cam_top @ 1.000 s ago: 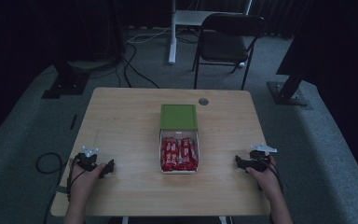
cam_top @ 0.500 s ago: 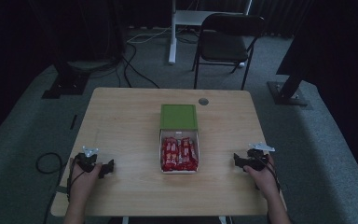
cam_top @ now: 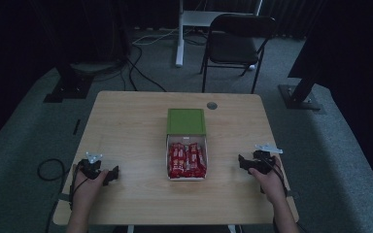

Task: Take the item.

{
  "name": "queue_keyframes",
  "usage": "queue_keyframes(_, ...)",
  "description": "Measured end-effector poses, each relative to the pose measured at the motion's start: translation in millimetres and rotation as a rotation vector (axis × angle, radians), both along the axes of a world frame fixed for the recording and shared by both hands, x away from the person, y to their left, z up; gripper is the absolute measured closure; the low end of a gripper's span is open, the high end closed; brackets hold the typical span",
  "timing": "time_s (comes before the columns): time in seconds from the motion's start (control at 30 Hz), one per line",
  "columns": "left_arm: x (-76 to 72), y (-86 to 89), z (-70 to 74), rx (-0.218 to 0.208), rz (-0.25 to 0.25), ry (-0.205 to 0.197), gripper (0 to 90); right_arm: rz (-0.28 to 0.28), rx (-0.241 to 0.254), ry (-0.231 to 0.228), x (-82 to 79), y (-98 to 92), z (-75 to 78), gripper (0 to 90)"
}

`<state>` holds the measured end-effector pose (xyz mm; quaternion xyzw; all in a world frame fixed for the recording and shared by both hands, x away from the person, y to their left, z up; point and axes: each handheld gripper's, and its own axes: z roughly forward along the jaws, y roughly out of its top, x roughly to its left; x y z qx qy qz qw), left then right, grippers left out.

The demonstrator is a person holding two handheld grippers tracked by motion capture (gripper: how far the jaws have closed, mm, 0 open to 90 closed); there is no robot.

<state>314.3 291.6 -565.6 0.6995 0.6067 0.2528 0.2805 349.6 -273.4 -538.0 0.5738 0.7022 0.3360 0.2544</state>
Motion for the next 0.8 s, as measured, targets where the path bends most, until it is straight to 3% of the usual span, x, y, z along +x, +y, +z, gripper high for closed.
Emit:
queue_keyframes(0.37,0.0,0.0,0.0,0.0,0.0,0.0,1.6,0.031,0.019,-0.055,-1.5,17.7,32.5,14.0)
queue_keyframes(0.8,-0.1,-0.1,0.1,0.001,0.001,0.0,1.7,0.109,0.064,-0.132,-4.1,54.9,70.2,14.7)
